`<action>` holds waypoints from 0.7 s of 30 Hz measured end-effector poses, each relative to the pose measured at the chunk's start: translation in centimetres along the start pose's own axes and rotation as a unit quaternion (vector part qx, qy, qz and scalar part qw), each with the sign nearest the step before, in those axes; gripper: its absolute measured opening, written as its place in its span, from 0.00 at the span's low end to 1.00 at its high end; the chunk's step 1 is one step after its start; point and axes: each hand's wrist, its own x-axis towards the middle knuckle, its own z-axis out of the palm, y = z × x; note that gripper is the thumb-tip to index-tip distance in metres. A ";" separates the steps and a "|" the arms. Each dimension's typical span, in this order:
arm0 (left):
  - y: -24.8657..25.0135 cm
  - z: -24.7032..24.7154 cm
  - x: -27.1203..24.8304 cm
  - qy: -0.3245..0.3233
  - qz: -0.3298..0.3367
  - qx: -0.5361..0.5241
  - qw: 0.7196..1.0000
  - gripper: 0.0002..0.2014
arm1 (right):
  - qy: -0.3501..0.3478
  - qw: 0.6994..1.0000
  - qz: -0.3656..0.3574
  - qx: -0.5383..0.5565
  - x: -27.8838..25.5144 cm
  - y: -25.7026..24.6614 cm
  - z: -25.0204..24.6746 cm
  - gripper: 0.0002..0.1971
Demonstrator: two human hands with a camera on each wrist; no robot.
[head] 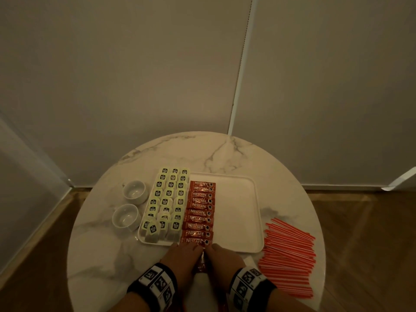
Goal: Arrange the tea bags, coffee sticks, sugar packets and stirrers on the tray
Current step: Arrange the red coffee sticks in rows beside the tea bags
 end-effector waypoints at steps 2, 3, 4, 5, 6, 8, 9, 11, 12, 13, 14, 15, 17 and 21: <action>-0.4 0.1 -0.1 -0.005 -0.005 0.008 1.000 0.19 | -0.010 1.000 -0.004 -0.027 0.0 -0.1 0.1 0.15; -0.4 -0.1 -0.2 -0.011 -0.009 0.012 1.000 0.17 | -0.017 0.999 0.000 -0.032 0.0 -0.2 0.3 0.14; -0.3 -0.1 -0.3 -0.015 -0.010 0.019 1.000 0.15 | -0.024 0.999 0.004 -0.035 0.0 -0.2 0.4 0.14; -0.3 -0.2 -0.3 -0.017 -0.010 0.019 1.000 0.13 | -0.028 0.999 0.005 -0.037 0.1 -0.2 0.4 0.13; -0.3 -0.2 -0.3 -0.018 -0.006 0.005 1.000 0.12 | -0.030 0.999 0.004 -0.029 0.2 -0.1 0.3 0.13; -0.5 -0.9 -0.3 -0.013 -0.007 -0.070 0.997 0.11 | -0.022 1.000 0.004 0.021 0.2 0.0 -0.6 0.12; -0.7 -1.4 -0.3 -0.012 -0.013 -0.121 0.992 0.11 | -0.013 0.999 0.004 0.053 0.1 0.2 -1.4 0.12; -1.2 -2.6 -0.2 -0.026 -0.028 -0.214 0.976 0.09 | 0.000 0.995 -0.001 0.104 0.1 0.9 -3.2 0.12; -1.5 -3.2 -0.1 -0.033 -0.033 -0.257 0.965 0.09 | 0.002 0.992 -0.006 0.125 0.0 1.2 -4.2 0.12; -1.7 -4.0 -0.1 -0.038 -0.036 -0.295 0.954 0.08 | 0.001 0.989 -0.013 0.148 0.0 1.6 -5.2 0.12; -1.8 -4.7 -0.1 -0.042 -0.038 -0.321 0.945 0.07 | -0.002 0.985 -0.025 0.173 0.0 1.8 -6.1 0.12; -1.9 -5.5 -0.1 -0.044 -0.036 -0.343 0.938 0.07 | -0.005 0.979 -0.039 0.200 0.1 2.0 -6.7 0.12; -2.1 -7.0 -0.1 -0.044 -0.023 -0.356 0.933 0.08 | -0.016 0.967 -0.067 0.245 0.3 1.8 -7.5 0.12; -3.0 -7.5 -0.4 -0.017 -0.026 -0.302 0.953 0.06 | 0.006 0.959 -0.074 0.274 1.1 1.4 -7.9 0.07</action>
